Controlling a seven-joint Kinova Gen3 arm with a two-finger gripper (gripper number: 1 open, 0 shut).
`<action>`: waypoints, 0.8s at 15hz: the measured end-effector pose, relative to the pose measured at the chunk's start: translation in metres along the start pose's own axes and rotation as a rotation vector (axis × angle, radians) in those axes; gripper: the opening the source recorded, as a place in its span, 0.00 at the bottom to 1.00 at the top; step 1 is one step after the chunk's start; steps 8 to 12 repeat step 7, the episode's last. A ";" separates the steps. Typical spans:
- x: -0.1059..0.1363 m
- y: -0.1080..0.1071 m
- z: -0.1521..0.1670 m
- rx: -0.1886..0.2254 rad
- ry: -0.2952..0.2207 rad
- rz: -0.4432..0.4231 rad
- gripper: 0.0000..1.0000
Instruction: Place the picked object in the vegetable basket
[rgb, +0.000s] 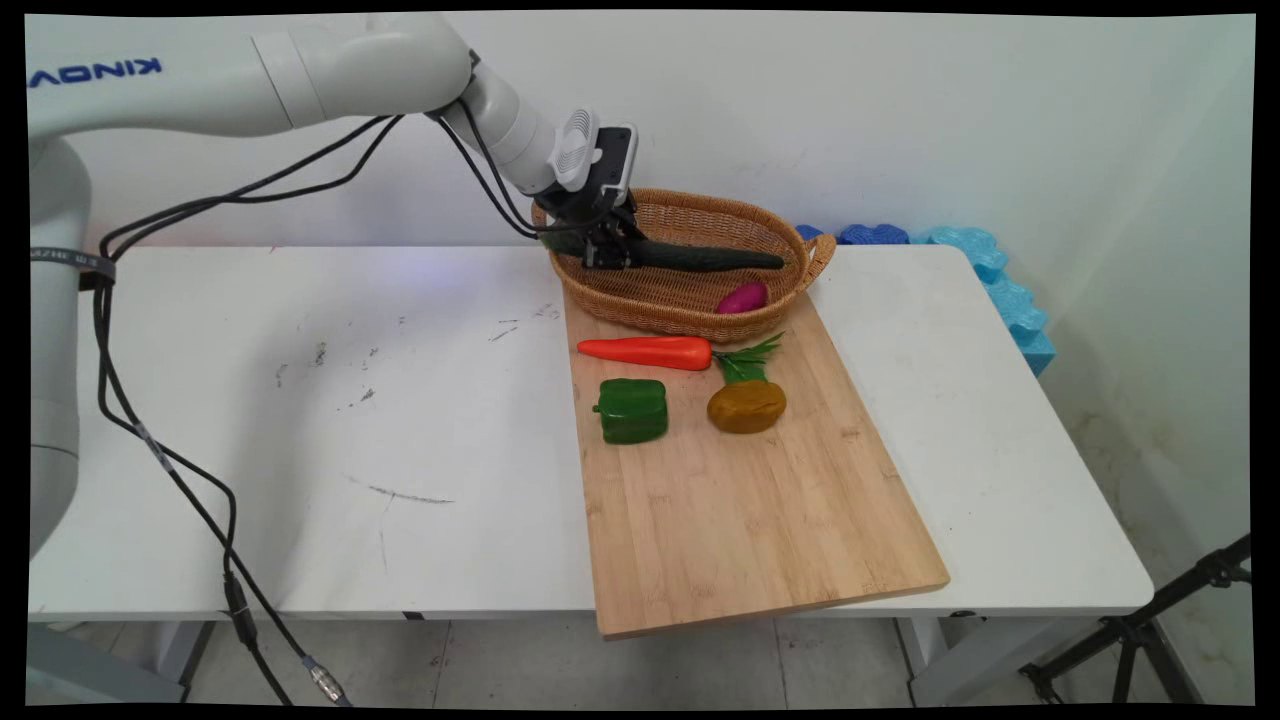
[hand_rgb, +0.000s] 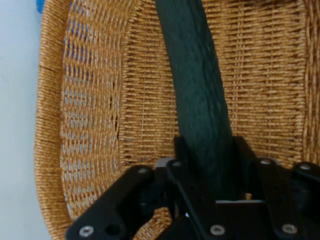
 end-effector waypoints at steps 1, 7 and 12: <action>-0.002 0.000 0.002 -0.002 0.000 0.000 0.00; -0.010 0.001 0.010 -0.015 0.004 0.001 1.00; -0.010 0.001 0.010 -0.015 0.004 0.001 1.00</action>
